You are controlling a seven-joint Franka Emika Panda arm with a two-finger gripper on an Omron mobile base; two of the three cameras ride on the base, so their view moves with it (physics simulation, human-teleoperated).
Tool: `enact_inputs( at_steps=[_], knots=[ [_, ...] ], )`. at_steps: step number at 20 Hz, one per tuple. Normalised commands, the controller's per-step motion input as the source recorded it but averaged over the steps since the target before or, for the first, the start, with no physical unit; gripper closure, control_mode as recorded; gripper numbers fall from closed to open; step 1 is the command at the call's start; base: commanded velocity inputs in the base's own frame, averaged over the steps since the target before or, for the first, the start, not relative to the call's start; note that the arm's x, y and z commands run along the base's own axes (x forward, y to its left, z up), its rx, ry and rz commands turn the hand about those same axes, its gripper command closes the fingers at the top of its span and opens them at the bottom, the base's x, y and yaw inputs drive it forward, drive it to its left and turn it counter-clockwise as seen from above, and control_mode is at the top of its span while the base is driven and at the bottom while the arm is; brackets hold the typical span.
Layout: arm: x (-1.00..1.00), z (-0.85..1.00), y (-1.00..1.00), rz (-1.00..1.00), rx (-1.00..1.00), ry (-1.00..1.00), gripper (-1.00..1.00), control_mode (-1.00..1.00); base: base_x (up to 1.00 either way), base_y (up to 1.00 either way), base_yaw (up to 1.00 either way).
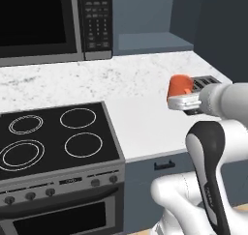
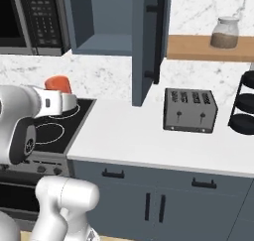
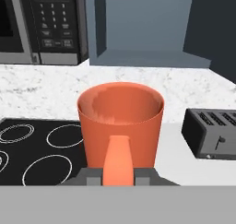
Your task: Gather all objects into one cabinet and sort the glasses and bowls to opposite sides.
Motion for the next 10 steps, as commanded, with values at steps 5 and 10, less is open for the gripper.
enact_inputs(
  at_steps=[5,10],
  knots=[
    [0.0,0.0,0.0,0.0,0.0,0.0,1.0,1.0,-1.0,0.01,0.22],
    [0.0,0.0,0.0,0.0,0.0,0.0,1.0,1.0,-1.0,0.08,0.5]
  ],
)
